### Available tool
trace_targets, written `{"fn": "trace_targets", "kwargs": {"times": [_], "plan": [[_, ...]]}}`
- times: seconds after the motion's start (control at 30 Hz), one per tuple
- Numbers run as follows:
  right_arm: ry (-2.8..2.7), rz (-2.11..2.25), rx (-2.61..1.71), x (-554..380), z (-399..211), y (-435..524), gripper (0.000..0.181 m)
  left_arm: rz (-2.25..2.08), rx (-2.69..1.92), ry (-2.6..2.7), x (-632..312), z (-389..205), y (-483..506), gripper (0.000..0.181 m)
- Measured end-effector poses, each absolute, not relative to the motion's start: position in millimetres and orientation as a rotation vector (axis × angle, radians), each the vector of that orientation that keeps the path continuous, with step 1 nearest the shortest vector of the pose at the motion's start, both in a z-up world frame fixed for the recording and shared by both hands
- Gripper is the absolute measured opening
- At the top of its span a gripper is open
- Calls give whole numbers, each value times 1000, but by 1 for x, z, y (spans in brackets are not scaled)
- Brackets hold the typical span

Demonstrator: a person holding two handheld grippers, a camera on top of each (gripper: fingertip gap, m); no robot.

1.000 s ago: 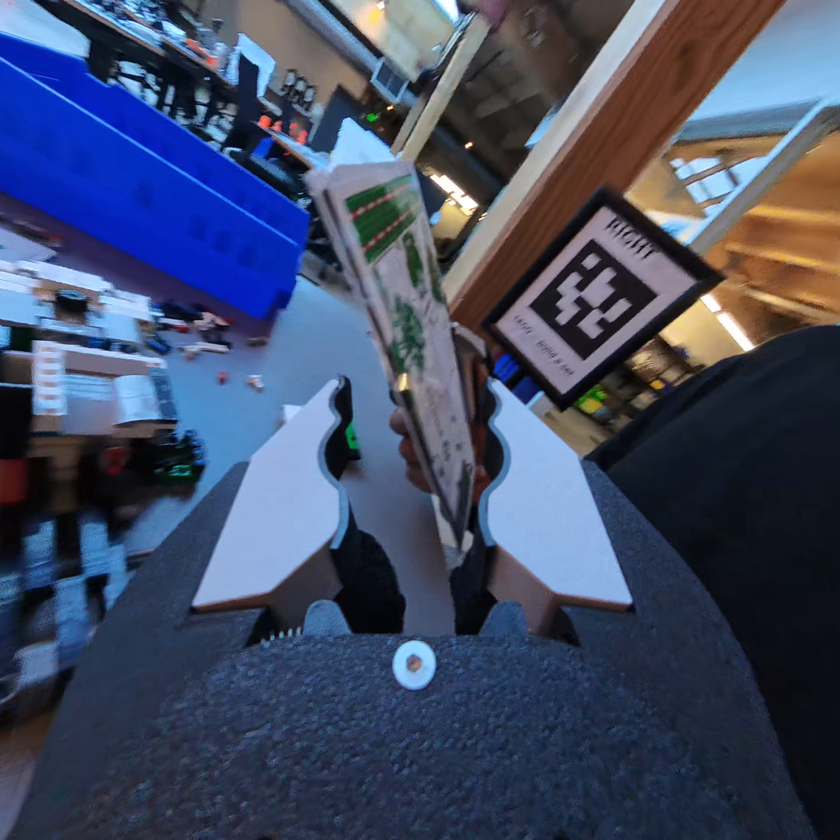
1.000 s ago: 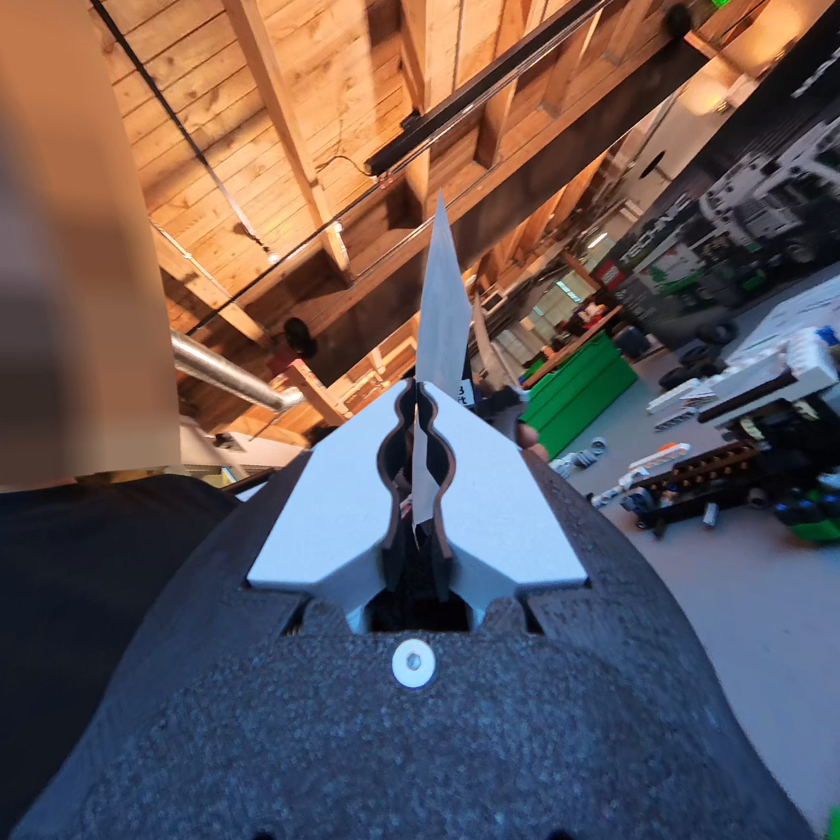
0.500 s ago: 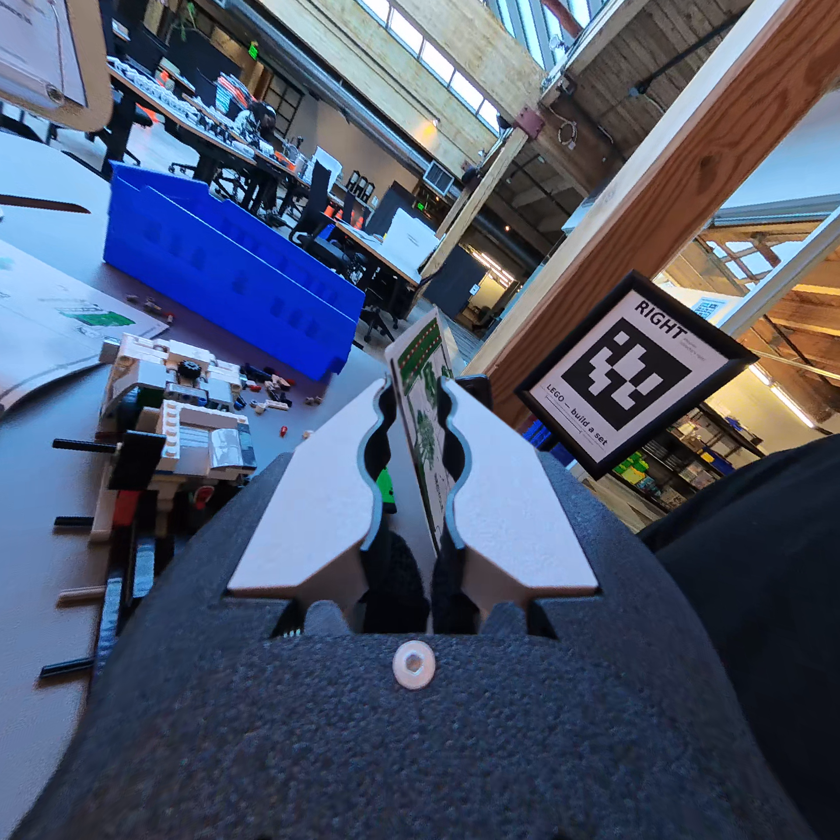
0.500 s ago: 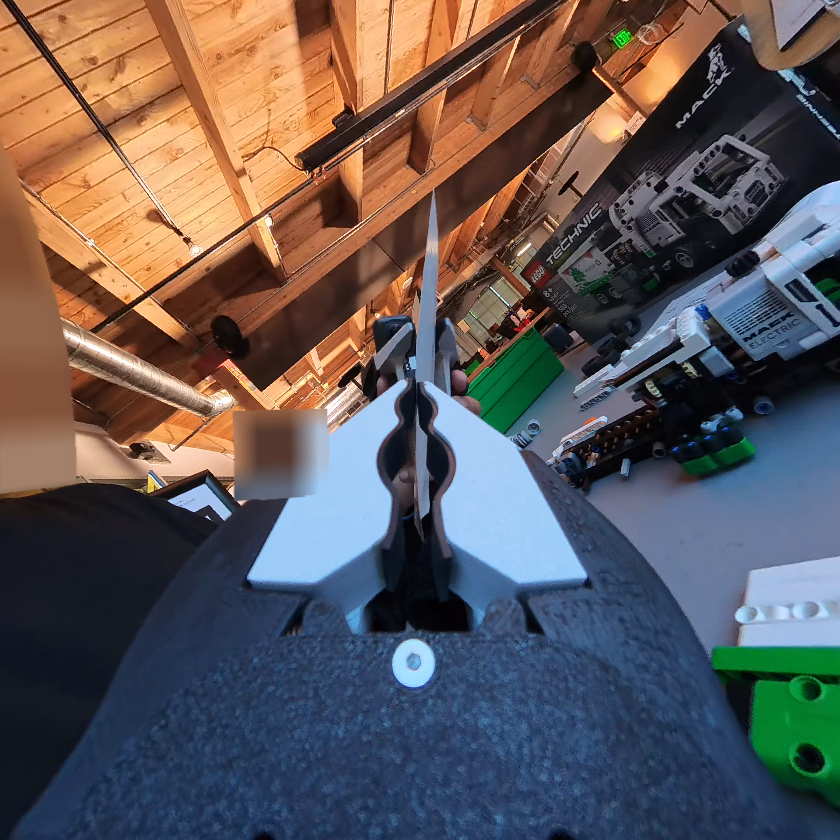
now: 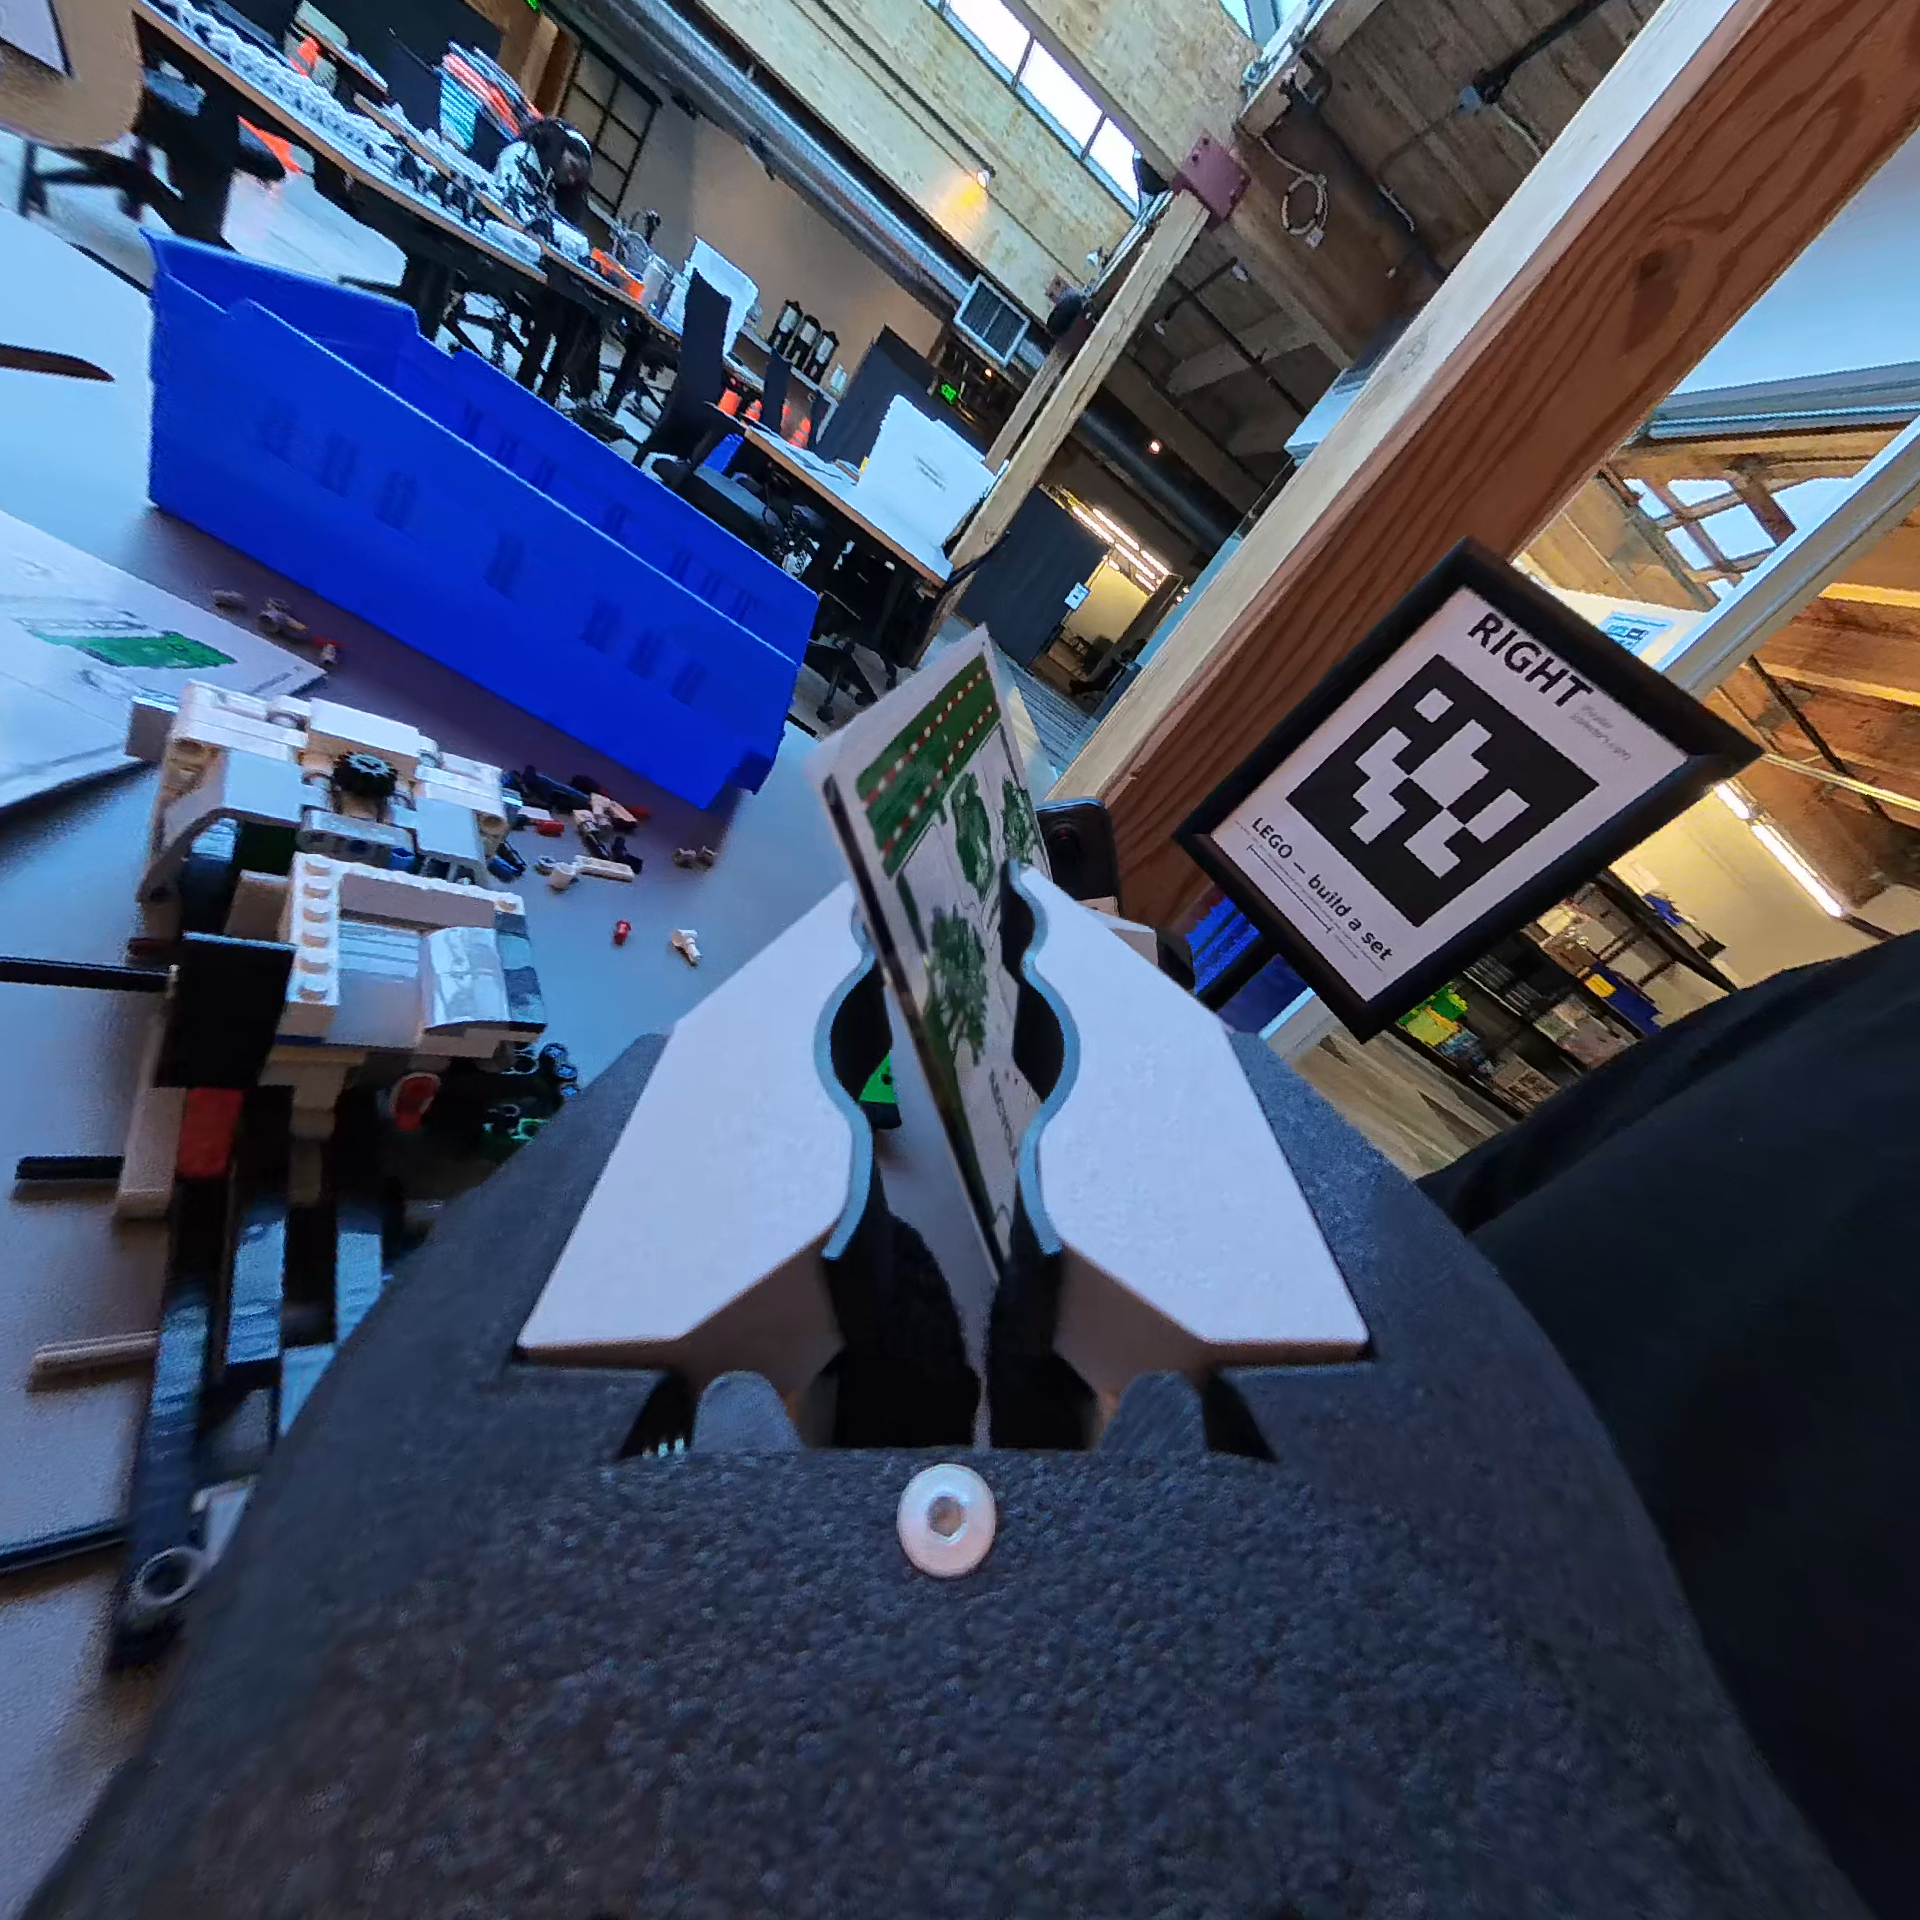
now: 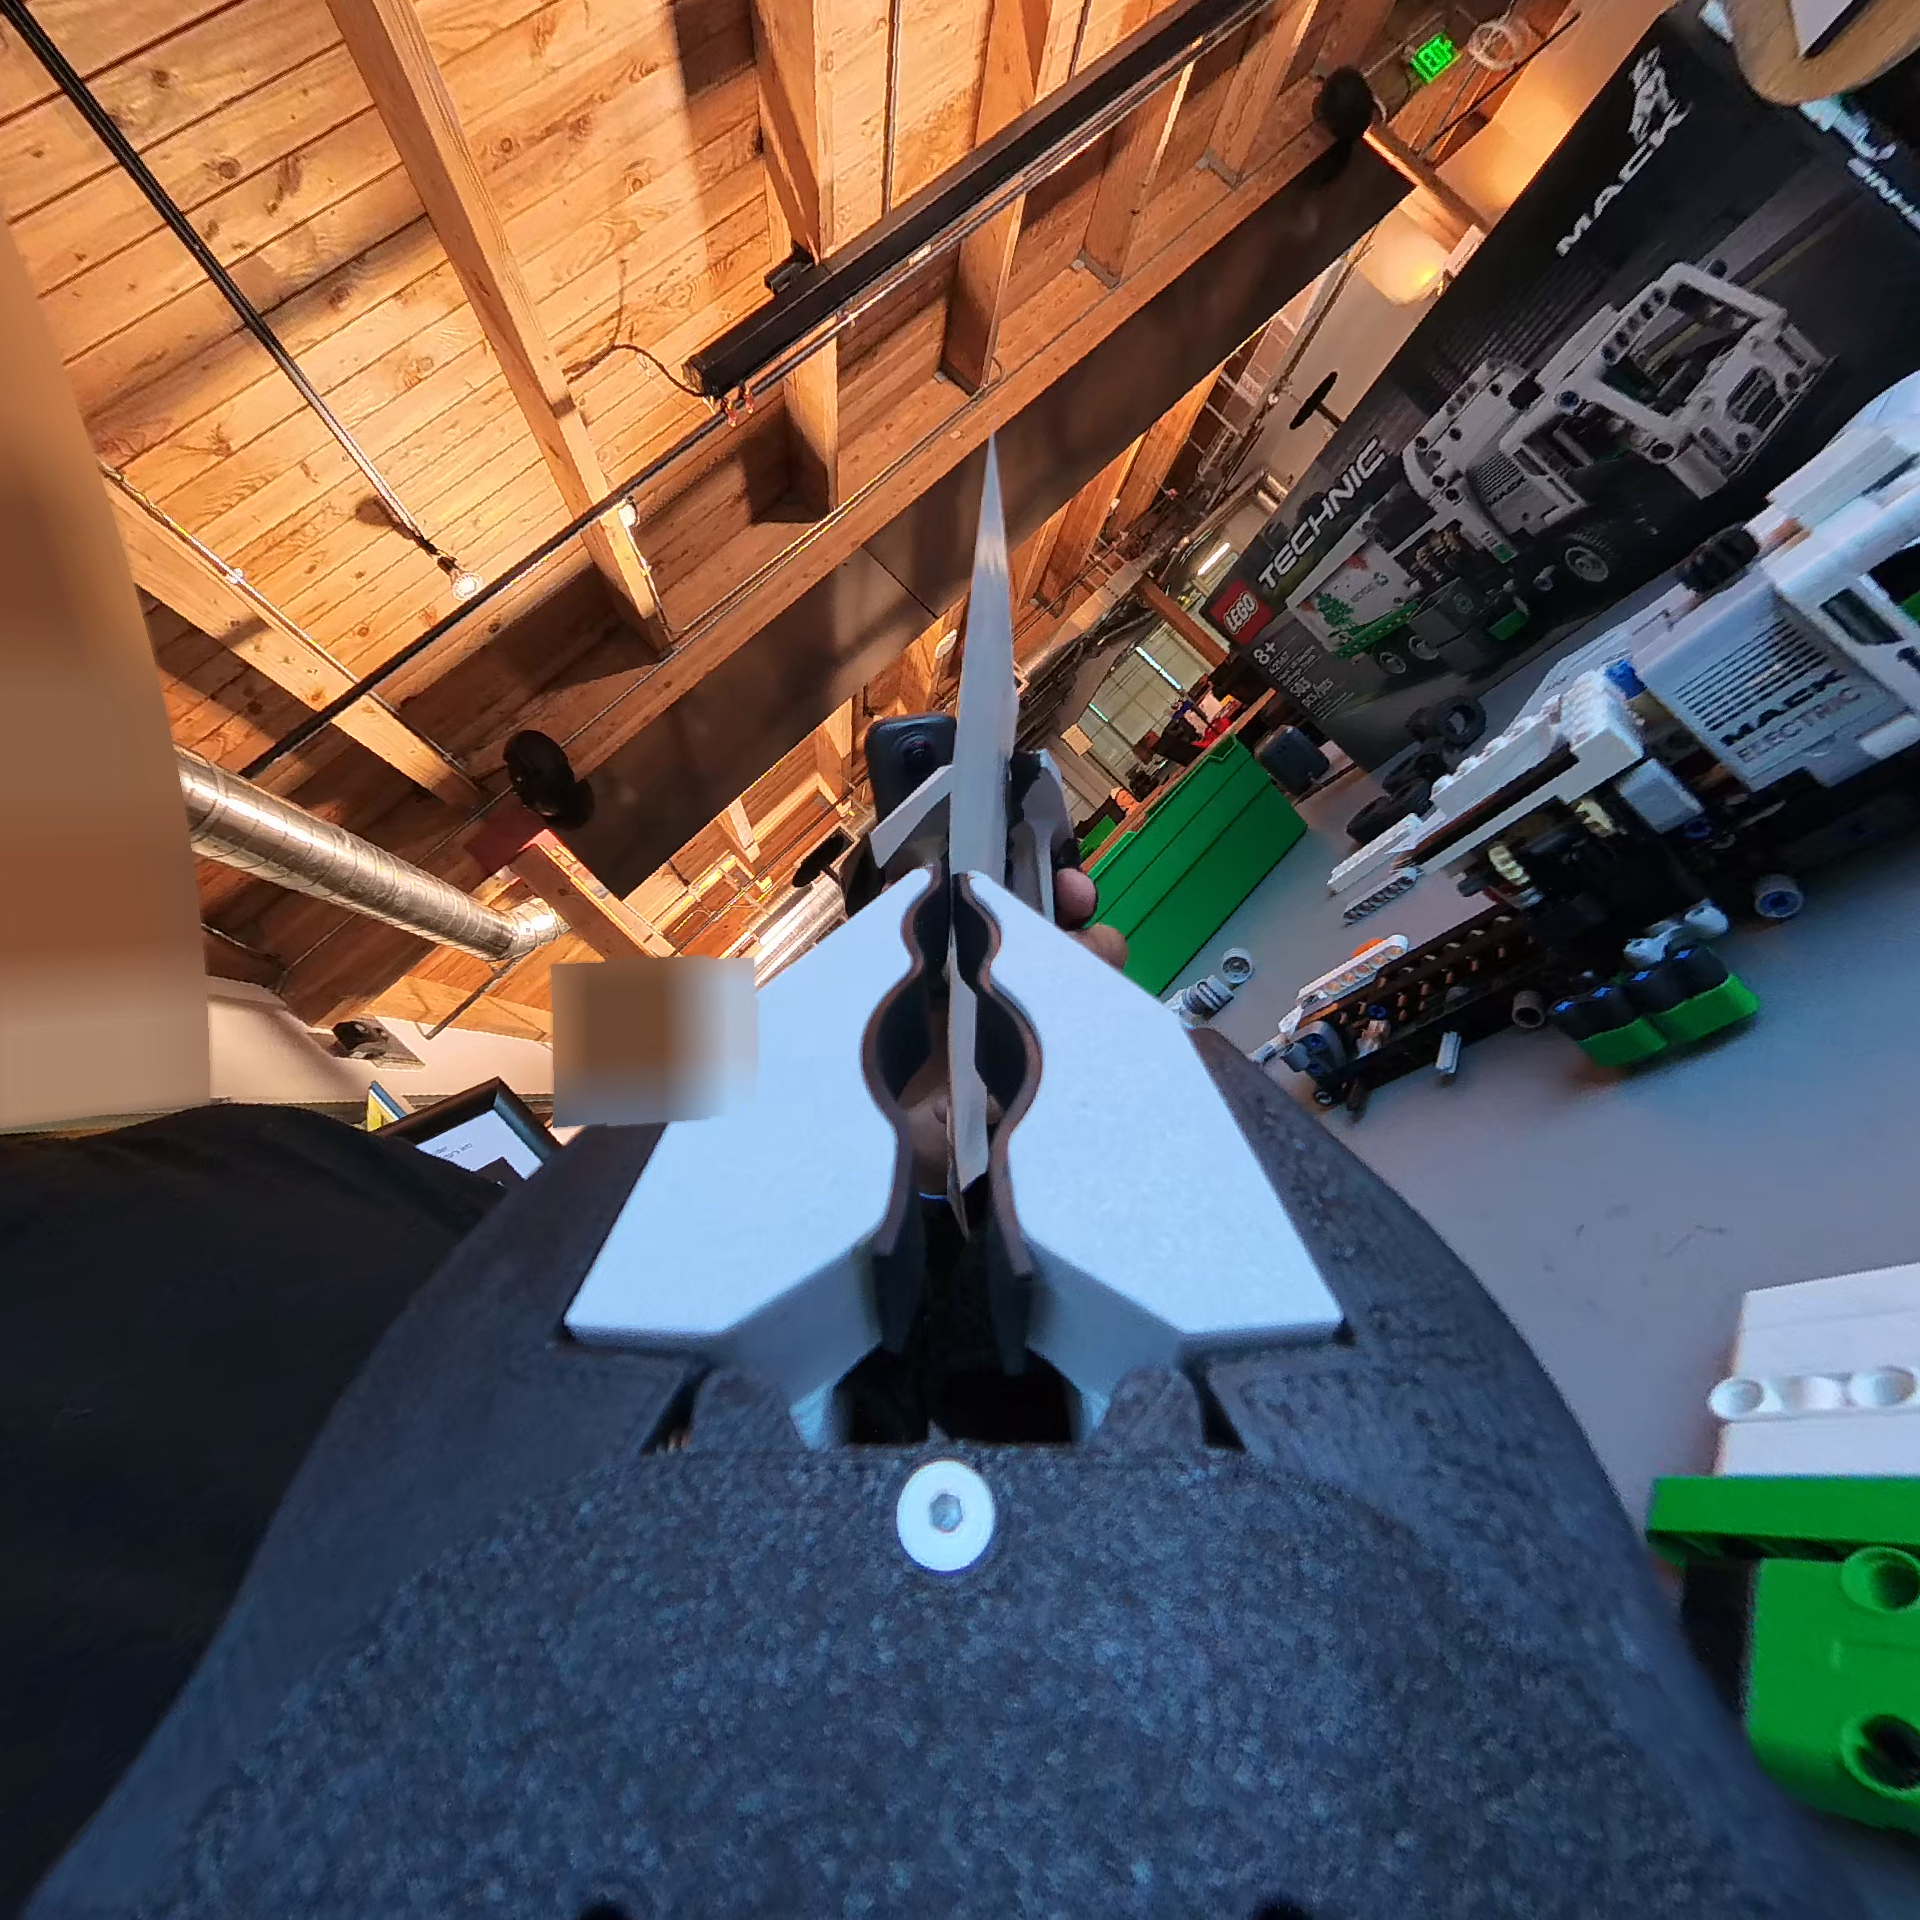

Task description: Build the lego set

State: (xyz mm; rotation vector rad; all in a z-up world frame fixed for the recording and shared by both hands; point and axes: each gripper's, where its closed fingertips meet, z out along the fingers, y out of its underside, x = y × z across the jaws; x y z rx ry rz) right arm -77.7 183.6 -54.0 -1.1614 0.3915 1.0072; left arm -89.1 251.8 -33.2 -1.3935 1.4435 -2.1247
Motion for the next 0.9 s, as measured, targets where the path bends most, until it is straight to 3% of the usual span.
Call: {"fn": "trace_targets", "kwargs": {"times": [0.27,0.4,0.9], "plan": [[406,1029,-1159,-80,-58,186,0,-2093,-1394,1458,-85,-37,244,15],[415,1028,-1157,-78,-59,185,0,-2114,-1380,1476,-87,-36,240,0],[429,1018,-1161,-72,-61,184,0,-2162,-1389,1463,-85,-39,239,0]]}}
